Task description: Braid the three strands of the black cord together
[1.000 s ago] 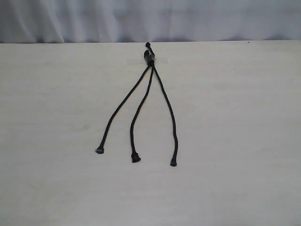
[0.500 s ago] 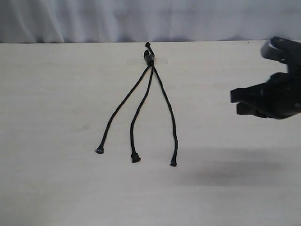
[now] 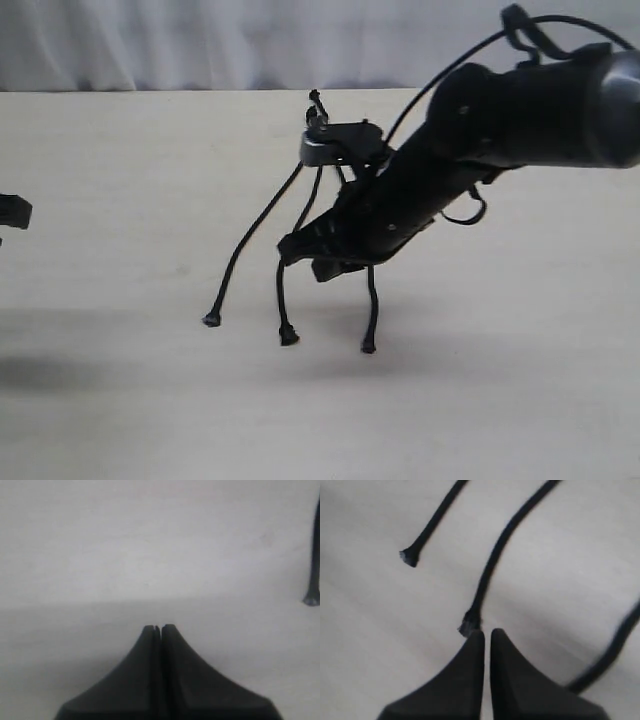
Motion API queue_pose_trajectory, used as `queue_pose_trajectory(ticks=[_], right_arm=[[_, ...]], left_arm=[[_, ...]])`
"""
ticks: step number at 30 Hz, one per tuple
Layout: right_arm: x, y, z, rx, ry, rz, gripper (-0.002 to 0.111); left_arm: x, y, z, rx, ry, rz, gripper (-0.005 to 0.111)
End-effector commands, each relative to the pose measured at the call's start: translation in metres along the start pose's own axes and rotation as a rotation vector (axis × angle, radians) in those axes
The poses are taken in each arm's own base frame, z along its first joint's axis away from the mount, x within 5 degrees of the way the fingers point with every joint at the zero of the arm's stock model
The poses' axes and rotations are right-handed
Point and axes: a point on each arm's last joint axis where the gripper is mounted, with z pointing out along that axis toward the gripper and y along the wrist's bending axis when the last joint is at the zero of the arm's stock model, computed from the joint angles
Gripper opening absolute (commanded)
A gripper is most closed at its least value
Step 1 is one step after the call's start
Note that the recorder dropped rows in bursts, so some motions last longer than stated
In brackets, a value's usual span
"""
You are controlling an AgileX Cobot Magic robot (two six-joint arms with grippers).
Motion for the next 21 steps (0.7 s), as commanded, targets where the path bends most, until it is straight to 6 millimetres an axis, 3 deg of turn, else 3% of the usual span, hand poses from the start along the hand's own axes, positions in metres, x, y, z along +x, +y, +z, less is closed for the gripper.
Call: queue_pose_trajectory(ticks=[1, 5, 11, 19, 20, 21], right_arm=[[-0.012, 0.027, 0.019, 0.011, 0.05, -0.108, 0.009], [-0.018, 0.042, 0.038, 0.096, 0.132, -0.15, 0.025], [-0.029, 0.051, 0.064, 0.156, 0.187, -0.139, 0.046], [-0.022, 0.035, 0.096, 0.269, 0.269, -0.116, 0.045], [-0.021, 0.035, 0.098, 0.271, 0.274, -0.115, 0.042], [-0.02, 0.034, 0.1, 0.273, 0.286, -0.114, 0.027]], left_arm=[[-0.009, -0.003, 0.017, 0.057, 0.011, -0.065, 0.0], [-0.018, -0.007, 0.017, 0.105, -0.071, -0.137, 0.0], [-0.017, -0.008, 0.018, 0.118, -0.06, -0.151, 0.0], [-0.017, -0.008, 0.018, 0.121, -0.063, -0.156, 0.0], [-0.017, -0.008, 0.018, 0.121, -0.063, -0.156, 0.0], [-0.017, -0.008, 0.018, 0.121, -0.063, -0.156, 0.0]])
